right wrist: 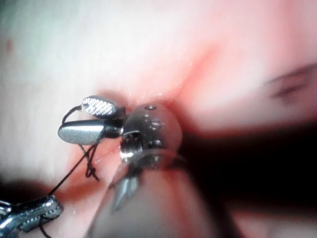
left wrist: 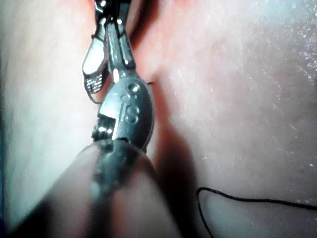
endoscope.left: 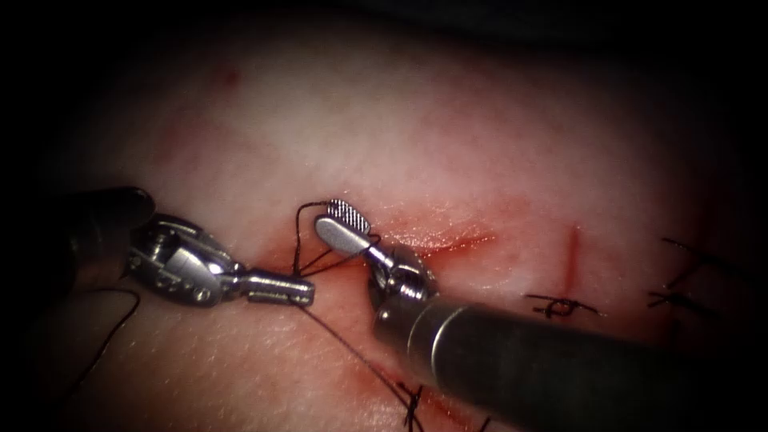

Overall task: Wound Closure
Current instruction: Grasp the tail of the thread with the right tool.

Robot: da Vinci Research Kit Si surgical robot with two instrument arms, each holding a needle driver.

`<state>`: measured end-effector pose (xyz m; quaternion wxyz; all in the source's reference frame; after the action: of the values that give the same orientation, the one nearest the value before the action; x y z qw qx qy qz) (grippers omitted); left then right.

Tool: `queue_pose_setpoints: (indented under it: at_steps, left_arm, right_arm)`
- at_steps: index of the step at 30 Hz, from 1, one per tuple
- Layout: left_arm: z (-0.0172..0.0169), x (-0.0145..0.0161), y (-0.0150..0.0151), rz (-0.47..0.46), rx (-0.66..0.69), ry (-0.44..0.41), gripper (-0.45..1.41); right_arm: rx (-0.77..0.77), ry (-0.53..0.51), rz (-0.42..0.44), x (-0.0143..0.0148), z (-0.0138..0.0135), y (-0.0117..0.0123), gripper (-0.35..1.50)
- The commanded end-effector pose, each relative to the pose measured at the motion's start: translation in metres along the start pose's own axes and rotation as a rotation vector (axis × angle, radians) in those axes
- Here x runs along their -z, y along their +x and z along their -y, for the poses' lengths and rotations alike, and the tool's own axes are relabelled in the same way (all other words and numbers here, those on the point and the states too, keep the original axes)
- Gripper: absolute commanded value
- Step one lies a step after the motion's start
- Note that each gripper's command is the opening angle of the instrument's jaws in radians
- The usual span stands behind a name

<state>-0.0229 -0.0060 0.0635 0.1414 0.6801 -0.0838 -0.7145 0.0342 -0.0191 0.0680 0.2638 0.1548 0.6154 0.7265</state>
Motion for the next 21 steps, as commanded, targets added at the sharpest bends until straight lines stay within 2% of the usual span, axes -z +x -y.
queue_pose_setpoints:
  at_steps: [1, 9, 11, 12, 13, 16, 21]
  left_arm:
    - [0.0003, -0.0006, -0.0006, -0.001, -0.002, 0.0, -0.45]
    - [0.0001, -0.0006, -0.0006, -0.001, 0.002, 0.001, -0.45]
    - [0.0, -0.0006, -0.0005, -0.002, 0.002, 0.0, -0.45]
    - [0.0, -0.0006, -0.0005, -0.002, 0.001, 0.0, -0.45]
    - [0.0, -0.0006, -0.0005, -0.002, 0.001, 0.0, -0.45]
    - [-0.0001, -0.0006, -0.0005, -0.002, 0.006, 0.0, -0.45]
    - [-0.0002, -0.0006, -0.0005, -0.002, 0.005, 0.0, -0.45]
  right_arm:
    - [-0.001, 0.004, 0.002, -0.0009, -0.0003, -0.0007, 0.88]
    - [-0.001, 0.009, 0.011, -0.0017, 0.0001, -0.0011, 0.76]
    - [-0.002, 0.012, 0.014, -0.0018, 0.0004, -0.0013, 0.68]
    - [-0.003, 0.013, 0.016, -0.0018, 0.0006, -0.0013, 0.57]
    - [-0.003, 0.013, 0.016, -0.0018, 0.0006, -0.0013, 0.57]
    - [-0.006, 0.022, 0.029, -0.0018, 0.0012, -0.0013, 0.21]
    - [0.012, 0.024, 0.026, -0.0019, 0.0016, -0.0012, 0.14]
